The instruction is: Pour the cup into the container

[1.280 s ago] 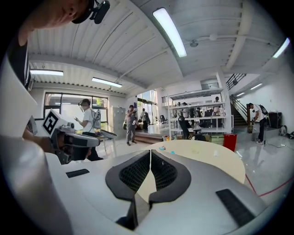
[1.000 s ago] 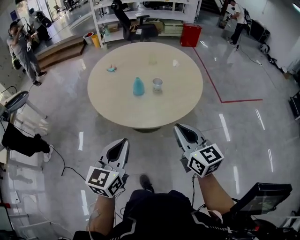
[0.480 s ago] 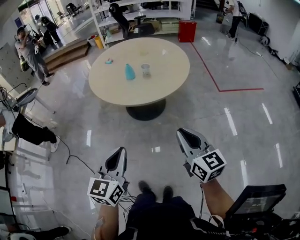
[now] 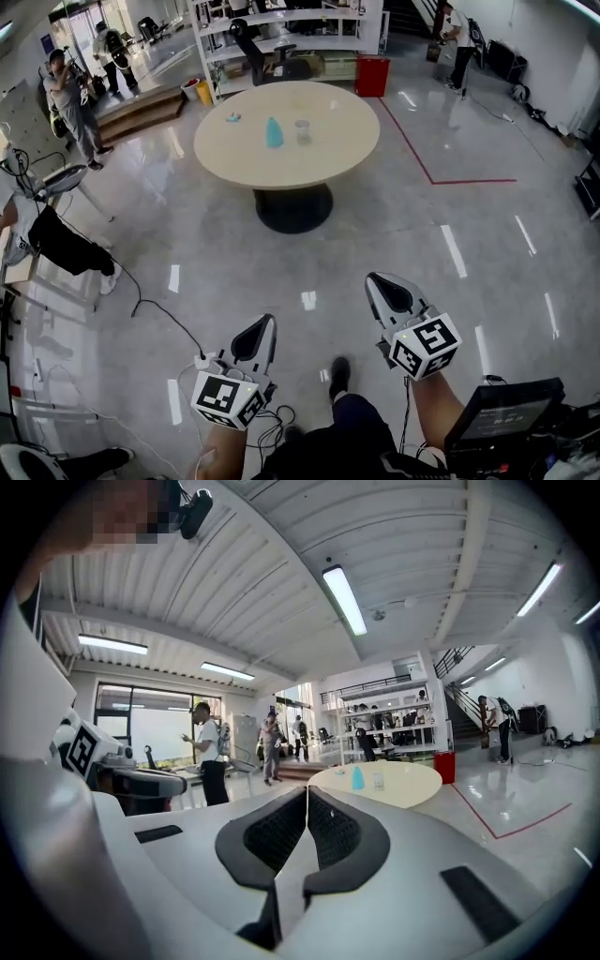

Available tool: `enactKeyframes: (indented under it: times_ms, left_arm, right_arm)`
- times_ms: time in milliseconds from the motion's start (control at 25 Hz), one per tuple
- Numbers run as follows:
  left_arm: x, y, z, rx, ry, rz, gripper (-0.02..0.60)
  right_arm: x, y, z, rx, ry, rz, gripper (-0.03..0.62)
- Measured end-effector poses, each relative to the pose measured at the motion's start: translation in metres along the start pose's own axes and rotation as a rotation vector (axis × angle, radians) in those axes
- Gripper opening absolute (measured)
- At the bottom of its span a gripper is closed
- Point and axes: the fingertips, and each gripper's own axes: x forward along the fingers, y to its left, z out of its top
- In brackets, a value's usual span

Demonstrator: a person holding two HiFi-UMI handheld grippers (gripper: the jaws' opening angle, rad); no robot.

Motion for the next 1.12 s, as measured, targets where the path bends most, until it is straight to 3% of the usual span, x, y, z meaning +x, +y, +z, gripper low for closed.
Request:
enactKeyframes:
  times_ms: [160,440,640,920,1120]
  left_arm:
    - [-0.072,-0.010,-0.030,-0.021,0.026,-0.015,0.000]
    - [-0.153,-0.038,-0.036,-0.038,0.032,-0.021,0.000]
    - [-0.171,-0.087,-0.029,0.000,0.001,-0.025,0.000]
    - [-0.182,-0.168,-0.034,-0.064,0.002,0.048,0.000]
    - [-0.186,-0.209,-0.032,-0.023,0.008,0.004,0.000]
  right_arm:
    - [-0.048,0.067,-0.018,0.026,-0.001,-0.010,0.011]
    - [-0.124,0.139,-0.018,-0.024,0.022,-0.008,0.011]
    - [-0.172,0.138,-0.018,-0.027,-0.016,0.007,0.011]
    - [-0.240,0.117,-0.018,-0.035,0.020,0.063,0.006]
    - [-0.276,0.116,-0.012,-0.023,-0.006,0.044,0.006]
